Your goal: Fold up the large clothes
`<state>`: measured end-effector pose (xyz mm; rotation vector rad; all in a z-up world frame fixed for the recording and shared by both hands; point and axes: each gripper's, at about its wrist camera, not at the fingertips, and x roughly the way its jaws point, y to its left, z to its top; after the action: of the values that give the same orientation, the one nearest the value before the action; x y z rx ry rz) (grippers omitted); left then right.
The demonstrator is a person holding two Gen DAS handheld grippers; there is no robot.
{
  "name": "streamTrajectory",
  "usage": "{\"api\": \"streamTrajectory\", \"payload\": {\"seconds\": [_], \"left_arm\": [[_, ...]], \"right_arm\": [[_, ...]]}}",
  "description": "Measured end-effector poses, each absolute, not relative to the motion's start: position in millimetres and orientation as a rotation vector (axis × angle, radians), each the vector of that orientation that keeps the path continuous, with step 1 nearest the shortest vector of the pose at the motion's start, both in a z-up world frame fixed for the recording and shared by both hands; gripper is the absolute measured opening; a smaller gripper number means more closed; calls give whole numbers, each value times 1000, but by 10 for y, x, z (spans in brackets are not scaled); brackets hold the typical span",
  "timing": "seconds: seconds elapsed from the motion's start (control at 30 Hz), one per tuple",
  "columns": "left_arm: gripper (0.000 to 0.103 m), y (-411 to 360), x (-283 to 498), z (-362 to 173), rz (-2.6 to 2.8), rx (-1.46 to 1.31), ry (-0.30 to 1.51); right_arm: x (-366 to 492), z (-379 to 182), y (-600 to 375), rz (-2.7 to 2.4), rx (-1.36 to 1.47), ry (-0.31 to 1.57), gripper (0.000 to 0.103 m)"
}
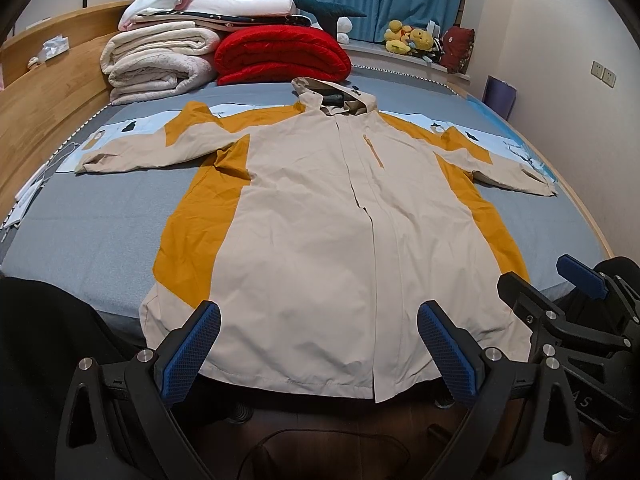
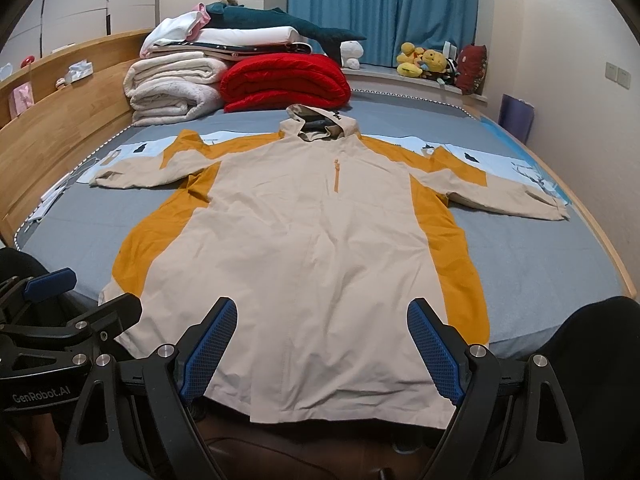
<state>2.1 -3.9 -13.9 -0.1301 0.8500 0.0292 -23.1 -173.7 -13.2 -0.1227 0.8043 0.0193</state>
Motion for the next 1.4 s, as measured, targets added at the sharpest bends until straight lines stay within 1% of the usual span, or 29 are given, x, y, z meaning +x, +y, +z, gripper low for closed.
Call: {"api": "streamTrajectory", "payload": {"seconds": [1.17, 1.4], "left_arm": [[98, -56, 28, -141, 31, -128, 851], [97, -83, -33, -158, 13, -125, 820]], "right_arm": [[-228, -132, -1735, 17, -127, 806, 87], [-227, -131, -1746, 14, -124, 807, 87]]}}
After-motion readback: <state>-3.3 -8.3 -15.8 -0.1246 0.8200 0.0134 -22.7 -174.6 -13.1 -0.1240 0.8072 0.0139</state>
